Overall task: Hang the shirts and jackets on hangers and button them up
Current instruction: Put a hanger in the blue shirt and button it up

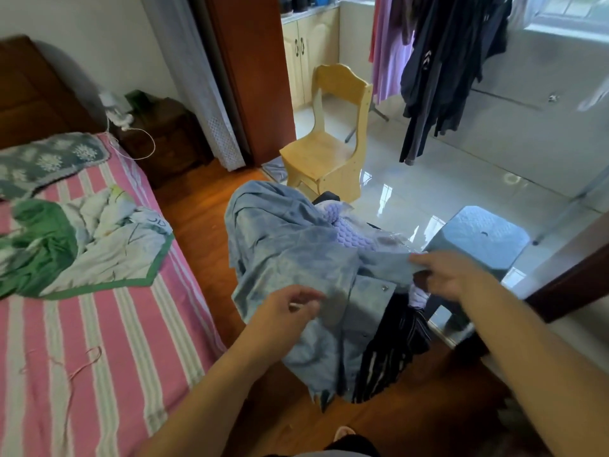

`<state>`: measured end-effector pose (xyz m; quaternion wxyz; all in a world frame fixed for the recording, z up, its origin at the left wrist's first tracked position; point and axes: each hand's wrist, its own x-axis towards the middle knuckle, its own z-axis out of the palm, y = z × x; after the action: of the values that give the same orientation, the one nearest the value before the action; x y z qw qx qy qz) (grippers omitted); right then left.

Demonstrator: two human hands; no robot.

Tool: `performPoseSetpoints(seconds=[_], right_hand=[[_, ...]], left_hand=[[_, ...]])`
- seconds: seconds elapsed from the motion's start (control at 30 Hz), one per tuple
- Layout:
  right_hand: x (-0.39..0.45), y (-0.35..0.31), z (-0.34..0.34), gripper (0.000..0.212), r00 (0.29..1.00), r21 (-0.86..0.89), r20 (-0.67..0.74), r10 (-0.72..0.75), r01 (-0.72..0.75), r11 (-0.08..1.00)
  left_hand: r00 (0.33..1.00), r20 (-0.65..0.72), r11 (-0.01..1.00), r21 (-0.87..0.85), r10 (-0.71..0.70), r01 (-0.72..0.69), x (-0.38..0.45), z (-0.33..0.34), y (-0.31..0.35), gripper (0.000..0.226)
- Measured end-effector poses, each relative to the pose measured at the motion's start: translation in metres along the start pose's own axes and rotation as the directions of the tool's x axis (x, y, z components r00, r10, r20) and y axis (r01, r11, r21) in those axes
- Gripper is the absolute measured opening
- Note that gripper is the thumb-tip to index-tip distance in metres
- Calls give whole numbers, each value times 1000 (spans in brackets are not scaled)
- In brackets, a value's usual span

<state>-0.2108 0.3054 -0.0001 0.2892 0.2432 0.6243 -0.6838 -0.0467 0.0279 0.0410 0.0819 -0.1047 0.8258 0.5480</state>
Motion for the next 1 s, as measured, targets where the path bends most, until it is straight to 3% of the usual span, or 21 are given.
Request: performPoseSetpoints(seconds=[0.07, 0.1, 0.17, 0.23, 0.27, 0.33, 0.4, 0.47, 0.5, 0.6, 0.67, 0.73, 0.77, 0.87, 1.0], right_hand=[[-39, -41, 9, 4, 988, 85, -2, -156, 155, 984], [-61, -55, 20, 6, 971, 88, 39, -235, 231, 969], [-110, -66, 55, 13, 923, 74, 200, -330, 321, 944], [-153, -58, 94, 16, 876, 79, 364, -317, 310, 948], [-166, -52, 109, 17, 853, 72, 424, -306, 305, 950], [-177, -45, 122, 22, 792, -20, 553, -260, 325, 946], [-168, -45, 117, 25, 759, -215, 623, -190, 399, 891], [-136, -36, 104, 20, 840, -397, 500, -213, 440, 805], [-115, -29, 98, 17, 880, -485, 398, -258, 441, 756], [-47, -7, 89, 32, 912, -694, 205, -357, 392, 603], [-5, -3, 90, 51, 889, -822, 252, -384, 405, 400], [37, -1, 96, 66, 845, -867, 399, -355, 474, 153], [49, -2, 101, 71, 828, -850, 466, -312, 517, 104], [54, -10, 123, 61, 824, -817, 543, -163, 563, 126], [79, -5, 136, 37, 812, -832, 479, -334, 541, 123]], left_hand=[[998, -16, 974, -217, 58, -60, -9, -2, 28, 18], [992, 10, 975, -186, 124, -121, -13, 0, 43, 30], [974, 59, 976, -37, 217, -215, -15, 11, 61, 73], [958, -21, 956, 61, 288, -286, -15, 20, 68, 97], [940, -119, 947, 12, 321, -322, -14, 19, 64, 88], [906, -334, 939, -130, 260, -317, -16, 1, 50, 35], [880, -474, 939, -294, 20, -179, -28, -26, 31, 33], [869, -471, 876, -472, -153, -101, -47, -57, 15, 41], [880, -444, 863, -498, -171, -84, -59, -71, 9, 40], [920, -388, 956, -289, -63, -57, -87, -97, 3, 34], [925, -379, 990, -131, 7, -61, -96, -104, 3, 40], [920, -393, 997, -57, 17, -43, -100, -105, 6, 47], [916, -400, 999, -28, 13, -27, -101, -104, 6, 46], [923, -383, 998, 56, -14, 39, -105, -99, 5, 39], [916, -397, 988, 108, -60, 112, -115, -99, -1, 24]])
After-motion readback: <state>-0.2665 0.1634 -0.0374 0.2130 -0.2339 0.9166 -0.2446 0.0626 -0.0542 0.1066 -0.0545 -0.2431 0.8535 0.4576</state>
